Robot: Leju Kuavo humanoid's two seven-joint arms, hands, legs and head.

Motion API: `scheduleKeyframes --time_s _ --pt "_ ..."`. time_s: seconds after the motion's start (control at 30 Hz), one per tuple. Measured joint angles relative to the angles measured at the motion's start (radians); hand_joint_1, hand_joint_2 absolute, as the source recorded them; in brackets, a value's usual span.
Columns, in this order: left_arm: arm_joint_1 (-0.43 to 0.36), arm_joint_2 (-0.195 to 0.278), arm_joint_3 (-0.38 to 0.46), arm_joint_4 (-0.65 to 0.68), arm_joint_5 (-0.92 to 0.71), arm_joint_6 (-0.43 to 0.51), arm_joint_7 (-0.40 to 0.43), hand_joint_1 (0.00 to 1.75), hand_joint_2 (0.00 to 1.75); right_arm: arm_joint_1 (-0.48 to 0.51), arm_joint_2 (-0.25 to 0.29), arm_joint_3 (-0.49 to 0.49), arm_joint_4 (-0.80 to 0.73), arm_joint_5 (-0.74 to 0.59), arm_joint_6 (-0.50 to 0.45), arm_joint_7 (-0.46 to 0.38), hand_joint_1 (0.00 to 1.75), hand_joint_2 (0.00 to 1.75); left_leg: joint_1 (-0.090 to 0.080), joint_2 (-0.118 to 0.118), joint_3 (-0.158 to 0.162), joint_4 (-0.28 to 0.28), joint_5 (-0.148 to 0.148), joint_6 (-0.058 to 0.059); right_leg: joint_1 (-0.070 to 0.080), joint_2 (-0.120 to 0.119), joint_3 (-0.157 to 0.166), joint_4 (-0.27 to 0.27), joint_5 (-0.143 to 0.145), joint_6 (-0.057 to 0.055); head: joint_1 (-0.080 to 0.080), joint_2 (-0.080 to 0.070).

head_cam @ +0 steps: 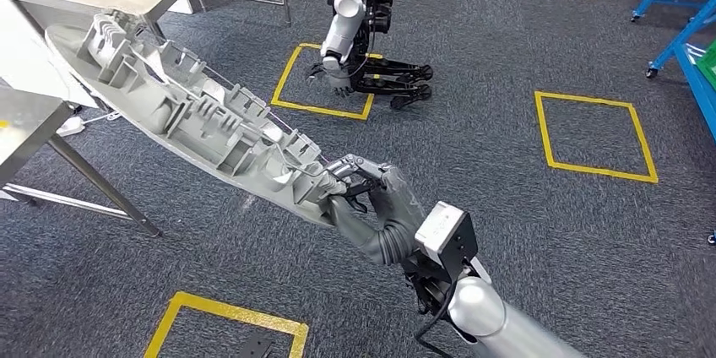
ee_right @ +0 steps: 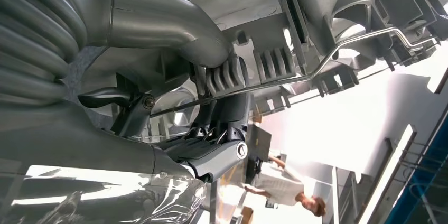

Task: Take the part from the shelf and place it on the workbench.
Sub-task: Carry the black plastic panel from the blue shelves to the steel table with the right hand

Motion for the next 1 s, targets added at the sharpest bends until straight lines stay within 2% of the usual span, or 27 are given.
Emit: scheduleKeyframes --time_s 0.07,0.1,0.13,0.2,0.23,0.27,0.3,0.37,0.4,0.47,0.5,0.53,0.6,0.67,0.7,0.73,0.77,0.8,0.87,0.9,0.93,1.0 --pt "-0.001 0.002 -0.001 0.0 -0.002 0.0 -0.001 0.0 1.75 -0.006 0.001 0.0 0.001 -0.003 0.003 0.0 1.75 1.75 0.002 -0.009 0.001 -0.004 0.003 0.013 -0.003 0.011 -0.006 0.016 -0.018 0.009 0.003 0.0" --pt "-0.003 0.003 -0.001 0.0 -0.003 0.001 -0.003 0.0 1.75 -0.008 0.001 0.0 0.002 -0.005 0.005 0.0 1.75 1.75 0.004 -0.013 0.002 -0.007 0.004 0.019 -0.004 0.025 -0.021 0.05 -0.039 0.011 0.006 0.0" --pt "-0.004 0.004 -0.001 0.0 -0.004 0.001 -0.004 0.0 1.75 -0.009 0.001 0.0 0.003 -0.005 0.006 0.0 1.75 1.75 0.004 -0.018 0.003 -0.007 0.004 0.024 -0.005 0.04 -0.048 0.106 -0.068 0.011 0.009 0.0" --pt "-0.006 0.004 -0.001 -0.001 -0.006 0.001 -0.005 0.0 1.75 -0.009 0.001 0.001 0.006 -0.007 0.007 0.001 1.75 1.75 0.001 -0.029 0.003 -0.007 0.002 0.029 -0.005 0.053 -0.116 0.237 -0.117 0.01 0.013 0.0" --pt "-0.006 0.004 -0.001 -0.001 -0.007 0.001 -0.005 0.0 1.75 -0.008 0.001 0.001 0.008 -0.007 0.007 0.002 1.75 1.75 -0.001 -0.036 0.003 -0.006 0.001 0.03 -0.004 0.055 -0.14 0.276 -0.121 0.009 0.013 0.0" --pt "-0.006 0.004 -0.001 -0.001 -0.008 0.001 -0.005 0.0 1.75 -0.008 0.001 0.002 0.009 -0.007 0.006 0.003 1.75 1.75 -0.003 -0.044 0.004 -0.005 0.0 0.031 -0.004 0.055 -0.147 0.278 -0.105 0.007 0.013 0.0" --pt "-0.006 0.004 -0.001 -0.001 -0.008 0.001 -0.006 0.0 1.75 -0.007 0.001 0.002 0.011 -0.007 0.005 0.004 1.75 1.75 -0.003 -0.053 0.005 -0.003 -0.001 0.031 -0.004 0.058 -0.136 0.241 -0.071 0.004 0.013 0.0" --pt "-0.008 0.002 -0.001 -0.001 -0.009 0.0 -0.007 0.0 1.75 -0.008 0.001 0.002 0.011 -0.007 0.003 0.005 1.75 1.75 -0.004 -0.071 0.005 0.001 -0.003 0.027 -0.003 0.081 -0.087 0.115 0.005 -0.005 0.013 0.0" --pt "-0.008 0.002 -0.001 -0.001 -0.01 0.0 -0.008 0.0 1.75 -0.009 0.001 0.002 0.012 -0.007 0.002 0.005 1.75 1.75 -0.004 -0.078 0.002 0.003 -0.004 0.023 -0.003 0.095 -0.066 0.063 0.025 -0.008 0.012 0.0" --pt "-0.008 0.001 -0.001 -0.001 -0.009 0.0 -0.01 0.0 1.75 -0.01 0.001 0.001 0.012 -0.006 -0.001 0.006 1.75 1.75 0.0 -0.09 -0.006 0.005 -0.002 0.012 0.0 0.108 -0.051 0.023 0.026 -0.011 0.012 0.0" --pt "-0.008 0.0 -0.001 -0.001 -0.009 0.0 -0.01 0.0 1.75 -0.011 0.001 0.001 0.012 -0.006 -0.003 0.007 1.75 1.75 0.002 -0.097 -0.008 0.005 0.0 0.006 0.001 0.103 -0.049 0.016 0.025 -0.013 0.012 0.0" --pt "-0.006 0.001 -0.001 -0.001 -0.009 0.0 -0.01 0.0 1.75 -0.011 0.001 0.001 0.012 -0.006 -0.004 0.008 1.75 1.75 0.003 -0.095 -0.01 0.005 -0.001 0.0 0.0 0.096 -0.047 0.012 0.027 -0.016 0.013 0.0" --pt "-0.006 0.002 -0.001 -0.001 -0.009 0.0 -0.01 0.0 1.75 -0.012 0.001 0.0 0.012 -0.006 -0.006 0.011 1.75 1.75 0.003 -0.073 -0.022 0.036 -0.023 -0.013 -0.004 0.082 -0.039 0.003 0.03 -0.025 0.008 0.0" --pt "-0.008 0.002 -0.001 -0.001 -0.009 0.0 -0.01 0.0 1.75 -0.012 0.002 0.0 0.012 -0.006 -0.007 0.011 1.75 1.75 0.005 -0.043 -0.07 0.142 -0.077 -0.024 -0.006 0.065 -0.032 0.0 0.029 -0.032 0.002 0.0" --pt "-0.008 0.002 -0.001 -0.001 -0.009 0.0 -0.01 0.0 1.75 -0.012 0.002 0.0 0.012 -0.006 -0.009 0.012 1.75 1.75 0.007 -0.038 -0.1 0.204 -0.101 -0.028 -0.005 0.056 -0.03 0.0 0.027 -0.033 0.001 0.0" --pt "-0.007 0.002 -0.001 -0.001 -0.008 0.0 -0.01 0.0 1.75 -0.011 0.002 0.0 0.012 -0.005 -0.01 0.012 1.75 1.75 0.009 -0.035 -0.121 0.248 -0.113 -0.031 -0.005 0.049 -0.028 0.001 0.026 -0.033 0.001 0.0" --pt "-0.006 0.002 -0.001 -0.001 -0.008 0.0 -0.01 0.0 1.75 -0.011 0.002 0.0 0.013 -0.004 -0.012 0.012 1.75 1.75 0.011 -0.034 -0.127 0.26 -0.107 -0.033 -0.005 0.041 -0.026 0.001 0.024 -0.031 0.001 0.0" --pt "-0.006 0.002 -0.002 -0.001 -0.008 0.0 -0.01 0.0 1.75 -0.011 0.002 0.001 0.013 -0.003 -0.013 0.013 1.75 1.75 0.012 -0.032 -0.112 0.232 -0.083 -0.034 -0.006 0.035 -0.024 0.001 0.022 -0.029 0.001 0.0" --pt "-0.006 0.003 -0.002 -0.001 -0.009 0.0 -0.01 0.0 1.75 -0.01 0.002 0.001 0.013 0.001 -0.016 0.014 1.75 1.75 0.012 -0.013 -0.045 0.106 -0.024 -0.034 -0.005 0.023 -0.016 0.003 0.015 -0.021 0.001 0.0" --pt "-0.007 0.003 -0.002 -0.001 -0.011 0.0 -0.01 0.0 1.75 -0.01 0.002 0.0 0.013 0.004 -0.019 0.016 1.75 1.75 0.009 -0.004 -0.016 0.052 -0.006 -0.028 -0.003 0.018 -0.014 0.004 0.011 -0.015 0.0 0.0" --pt "-0.007 0.003 -0.002 -0.001 -0.014 0.0 -0.01 0.0 1.75 -0.009 0.002 0.0 0.013 0.007 -0.023 0.017 1.75 1.75 0.007 0.003 0.001 0.017 0.0 -0.021 -0.001 0.014 -0.012 0.005 0.009 -0.01 0.0 0.0" --pt "-0.006 0.004 -0.002 -0.001 -0.021 0.0 -0.009 0.0 1.75 -0.006 0.002 0.0 0.013 0.013 -0.03 0.019 1.75 1.75 0.002 -0.001 0.002 0.005 -0.002 -0.002 0.001 0.006 -0.009 0.003 0.007 0.001 0.001 0.0"
